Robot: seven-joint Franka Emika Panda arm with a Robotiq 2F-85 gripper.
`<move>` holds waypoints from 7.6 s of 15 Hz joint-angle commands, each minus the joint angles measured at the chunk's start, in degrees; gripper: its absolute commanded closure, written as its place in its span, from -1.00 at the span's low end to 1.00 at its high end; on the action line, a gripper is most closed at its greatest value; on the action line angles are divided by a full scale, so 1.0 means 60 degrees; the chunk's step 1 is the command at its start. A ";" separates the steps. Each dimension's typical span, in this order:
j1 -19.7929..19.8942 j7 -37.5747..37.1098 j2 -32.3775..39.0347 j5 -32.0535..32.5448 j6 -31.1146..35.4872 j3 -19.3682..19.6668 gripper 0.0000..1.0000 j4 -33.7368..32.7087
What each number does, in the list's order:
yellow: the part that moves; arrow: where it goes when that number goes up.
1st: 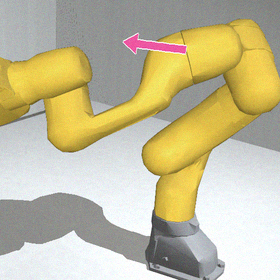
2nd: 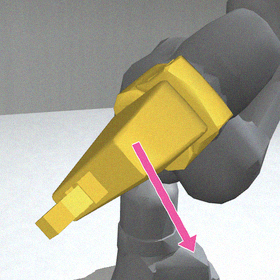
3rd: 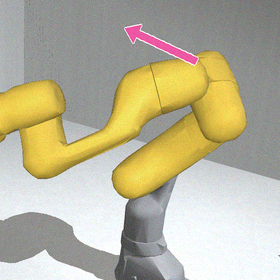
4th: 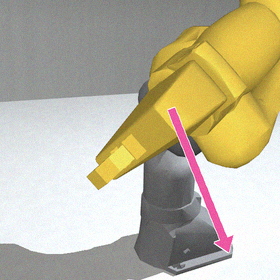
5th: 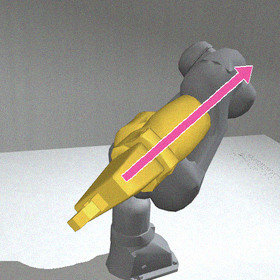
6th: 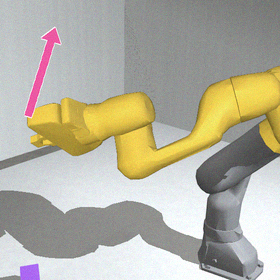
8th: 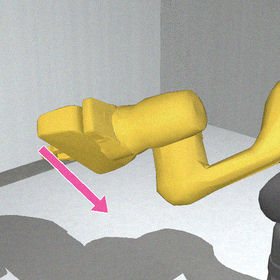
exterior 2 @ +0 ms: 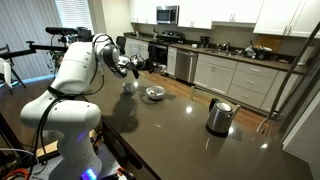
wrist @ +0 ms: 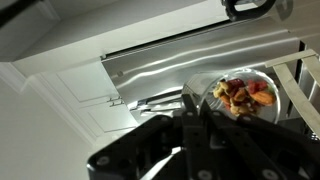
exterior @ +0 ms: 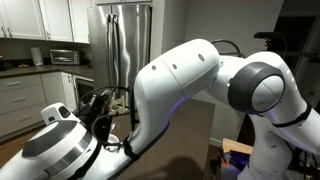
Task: Pour the things in the glass into the bowl
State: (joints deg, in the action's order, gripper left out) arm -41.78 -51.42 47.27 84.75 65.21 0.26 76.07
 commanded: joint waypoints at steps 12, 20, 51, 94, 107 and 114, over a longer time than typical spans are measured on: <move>0.0348 -0.0872 0.0062 0.1670 -0.0716 -0.0561 0.93 0.0386; 0.0422 -0.0996 0.0002 0.1906 -0.0887 -0.0736 0.93 0.0544; 0.2634 0.2166 -0.1027 -0.3260 0.2384 -0.2342 0.93 0.0244; 0.6470 0.5642 -0.4450 -1.3904 0.9594 0.0005 0.93 0.5551; 0.6829 0.6423 -0.4093 -1.4136 0.9671 0.0185 0.93 0.5278; 0.7103 0.7009 -0.3690 -1.4461 0.9576 0.0174 0.93 0.4998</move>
State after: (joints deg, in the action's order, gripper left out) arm -0.27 -12.59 24.06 0.18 122.11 1.67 107.25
